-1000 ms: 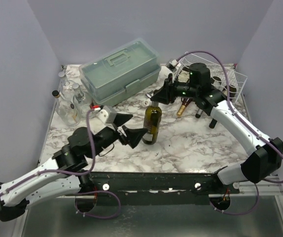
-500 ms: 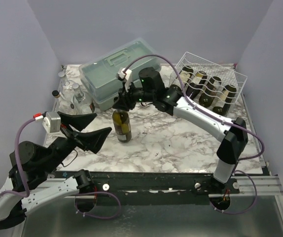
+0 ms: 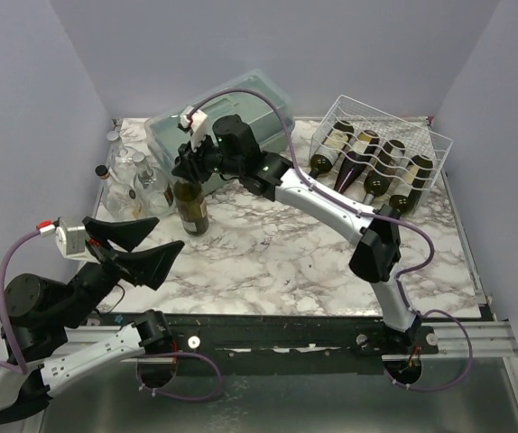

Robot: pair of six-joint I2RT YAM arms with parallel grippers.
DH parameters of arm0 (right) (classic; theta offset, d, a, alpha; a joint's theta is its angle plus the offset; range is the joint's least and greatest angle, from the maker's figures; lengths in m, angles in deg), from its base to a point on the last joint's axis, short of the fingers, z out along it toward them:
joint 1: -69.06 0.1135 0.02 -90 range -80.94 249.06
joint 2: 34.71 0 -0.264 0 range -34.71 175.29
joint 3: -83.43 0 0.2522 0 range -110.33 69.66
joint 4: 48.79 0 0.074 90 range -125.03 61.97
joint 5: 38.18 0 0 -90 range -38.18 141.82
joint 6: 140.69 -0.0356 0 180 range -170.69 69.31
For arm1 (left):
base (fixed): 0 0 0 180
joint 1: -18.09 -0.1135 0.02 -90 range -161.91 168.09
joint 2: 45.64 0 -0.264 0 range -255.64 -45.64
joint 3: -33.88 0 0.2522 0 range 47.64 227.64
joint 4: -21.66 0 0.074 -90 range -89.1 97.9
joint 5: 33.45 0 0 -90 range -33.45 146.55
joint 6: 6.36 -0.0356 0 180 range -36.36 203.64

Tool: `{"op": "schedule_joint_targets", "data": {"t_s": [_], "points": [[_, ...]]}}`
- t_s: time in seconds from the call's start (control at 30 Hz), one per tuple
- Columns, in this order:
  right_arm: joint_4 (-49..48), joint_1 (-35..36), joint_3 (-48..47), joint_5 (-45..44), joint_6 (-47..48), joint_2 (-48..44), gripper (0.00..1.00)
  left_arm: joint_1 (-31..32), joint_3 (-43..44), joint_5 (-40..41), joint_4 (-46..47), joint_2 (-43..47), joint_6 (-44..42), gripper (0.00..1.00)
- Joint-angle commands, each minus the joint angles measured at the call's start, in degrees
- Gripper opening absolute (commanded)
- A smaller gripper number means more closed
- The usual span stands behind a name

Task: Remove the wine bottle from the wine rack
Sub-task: Place the wine bottle at the center of the board.

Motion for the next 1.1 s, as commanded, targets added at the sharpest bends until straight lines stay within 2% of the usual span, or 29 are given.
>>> {"op": "schedule_joint_targets", "data": {"t_s": [0.0, 0.2, 0.53, 0.6, 0.7, 1.07], "points": [[-5.98, 0.67, -7.13, -5.66, -2.59, 3.59, 0.00, -0.32, 0.33, 2.02, -2.24, 1.57, 1.14, 0.99], [-6.81, 1.22, -12.30, -8.47, -1.82, 7.66, 0.00, -0.34, -1.60, 2.21, -2.79, 2.51, 2.27, 0.99], [-7.85, 1.97, -12.42, -10.36, -1.13, 10.29, 0.01, -0.30, -2.82, 2.32, -3.00, 3.31, 3.13, 0.99], [-7.99, 2.05, -11.92, -10.18, -1.18, 10.47, 0.09, -0.32, -3.17, 2.26, -3.07, 3.61, 3.44, 0.99], [-7.99, 2.06, -10.90, -10.06, -1.43, 10.56, 0.26, -0.32, -3.45, 2.32, -3.21, 3.92, 3.62, 0.99], [-7.18, 2.09, -8.78, -10.43, -1.46, 8.78, 0.74, -0.29, -3.73, 1.81, -3.16, 3.86, 4.14, 0.99]]}}
